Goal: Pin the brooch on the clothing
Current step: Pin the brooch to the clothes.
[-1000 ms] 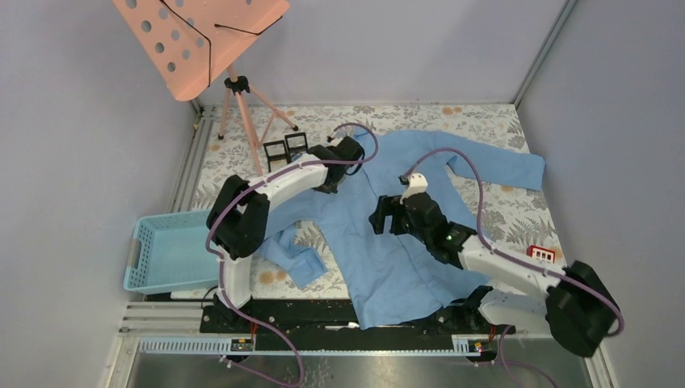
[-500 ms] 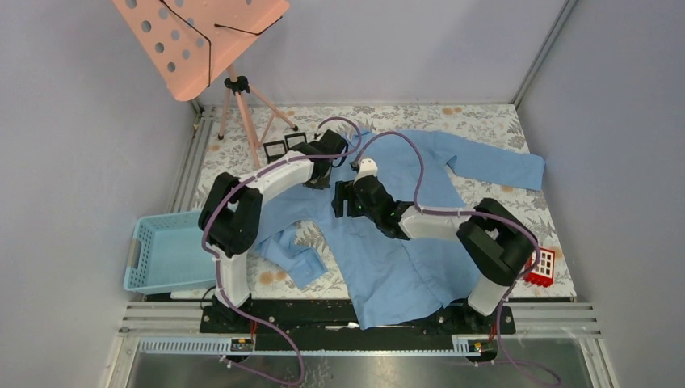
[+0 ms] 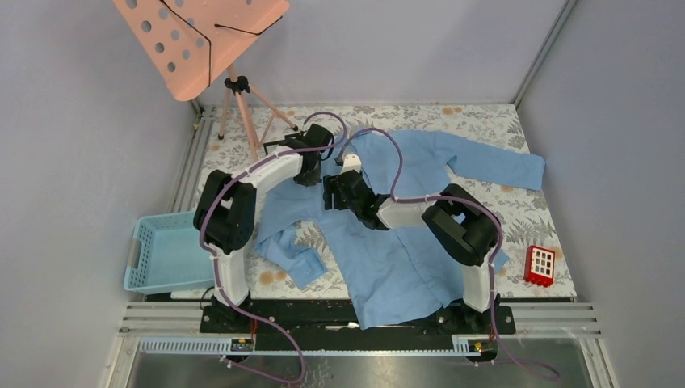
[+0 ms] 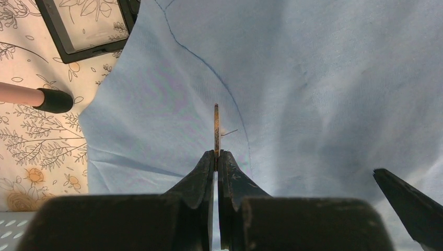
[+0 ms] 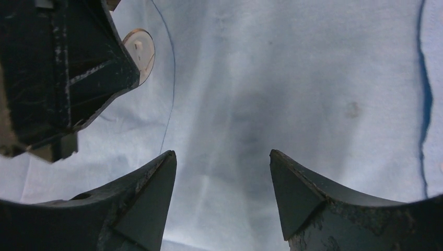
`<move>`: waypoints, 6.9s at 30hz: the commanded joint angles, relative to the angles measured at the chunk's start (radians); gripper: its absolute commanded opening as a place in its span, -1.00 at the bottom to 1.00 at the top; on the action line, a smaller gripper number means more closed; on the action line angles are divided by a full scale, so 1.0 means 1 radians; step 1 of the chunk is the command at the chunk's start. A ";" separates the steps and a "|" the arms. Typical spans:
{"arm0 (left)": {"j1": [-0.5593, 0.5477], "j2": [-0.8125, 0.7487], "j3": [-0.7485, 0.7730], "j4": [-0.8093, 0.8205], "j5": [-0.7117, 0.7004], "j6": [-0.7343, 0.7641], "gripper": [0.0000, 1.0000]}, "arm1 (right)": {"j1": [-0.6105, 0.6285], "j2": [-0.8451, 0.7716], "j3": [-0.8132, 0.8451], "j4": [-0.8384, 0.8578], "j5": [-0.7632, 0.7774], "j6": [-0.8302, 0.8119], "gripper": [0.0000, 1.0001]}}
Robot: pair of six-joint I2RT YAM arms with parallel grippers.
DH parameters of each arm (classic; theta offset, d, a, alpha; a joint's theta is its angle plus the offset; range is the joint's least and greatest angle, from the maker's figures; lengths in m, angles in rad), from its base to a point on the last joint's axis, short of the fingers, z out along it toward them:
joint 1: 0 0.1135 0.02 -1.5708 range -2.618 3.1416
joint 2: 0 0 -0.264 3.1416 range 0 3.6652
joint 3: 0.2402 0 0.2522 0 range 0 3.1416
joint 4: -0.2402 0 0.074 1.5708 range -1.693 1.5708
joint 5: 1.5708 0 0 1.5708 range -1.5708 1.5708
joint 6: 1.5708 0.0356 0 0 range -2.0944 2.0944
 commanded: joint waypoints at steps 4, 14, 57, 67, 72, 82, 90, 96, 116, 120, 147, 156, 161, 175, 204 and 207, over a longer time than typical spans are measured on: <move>0.011 -0.020 0.017 0.019 0.052 -0.016 -1.00 | 0.008 0.097 0.108 -0.036 0.107 -0.061 0.38; 0.012 -0.022 0.021 0.017 0.079 -0.017 -1.00 | 0.022 0.110 0.178 -0.181 0.184 -0.043 0.18; 0.011 -0.037 -0.003 0.027 0.154 -0.034 -1.00 | 0.042 0.020 0.218 -0.342 0.162 0.052 -1.00; -0.030 -0.018 -0.023 0.051 0.176 -0.031 -1.00 | 0.040 -0.035 0.173 -0.298 0.157 0.068 -1.00; -0.052 -0.025 -0.032 0.050 0.168 -0.028 -1.00 | 0.040 -0.060 0.132 -0.250 0.165 0.078 -1.00; -0.084 -0.001 -0.012 0.033 0.158 -0.020 -1.00 | 0.040 -0.107 0.023 -0.085 0.104 0.075 -1.00; -0.089 0.013 -0.001 0.026 0.170 -0.013 -1.00 | 0.040 -0.113 -0.004 -0.021 0.047 0.063 -1.00; -0.092 0.019 0.006 0.025 0.179 -0.010 -1.00 | 0.039 -0.113 -0.013 0.002 0.016 0.057 -1.00; -0.091 -0.029 -0.026 0.086 0.194 0.000 -1.00 | 0.040 -0.058 0.016 -0.022 -0.087 0.060 -1.00; -0.091 -0.035 -0.033 0.101 0.205 -0.002 -1.00 | 0.040 -0.047 0.021 -0.021 -0.112 0.064 -1.00; -0.011 -0.101 -0.084 0.168 0.311 -0.060 -1.00 | 0.039 -0.069 -0.053 0.029 -0.118 0.114 -1.00; 0.012 -0.119 -0.108 0.197 0.354 -0.075 -1.00 | 0.040 -0.092 -0.090 0.045 -0.117 0.125 -1.00; 0.017 -0.120 -0.113 0.207 0.378 -0.079 -1.00 | 0.040 -0.094 -0.088 0.047 -0.126 0.122 -1.00; 0.017 -0.148 -0.145 0.253 0.451 -0.085 -1.00 | 0.040 -0.086 -0.089 0.048 -0.132 0.129 -1.00; 0.064 -0.215 -0.177 0.277 0.515 -0.096 -1.00 | -0.006 -0.568 -0.331 -0.163 0.096 0.095 0.80; 0.067 -0.230 -0.180 0.286 0.537 -0.098 -1.00 | -0.061 -0.625 -0.343 -0.230 0.070 0.095 0.82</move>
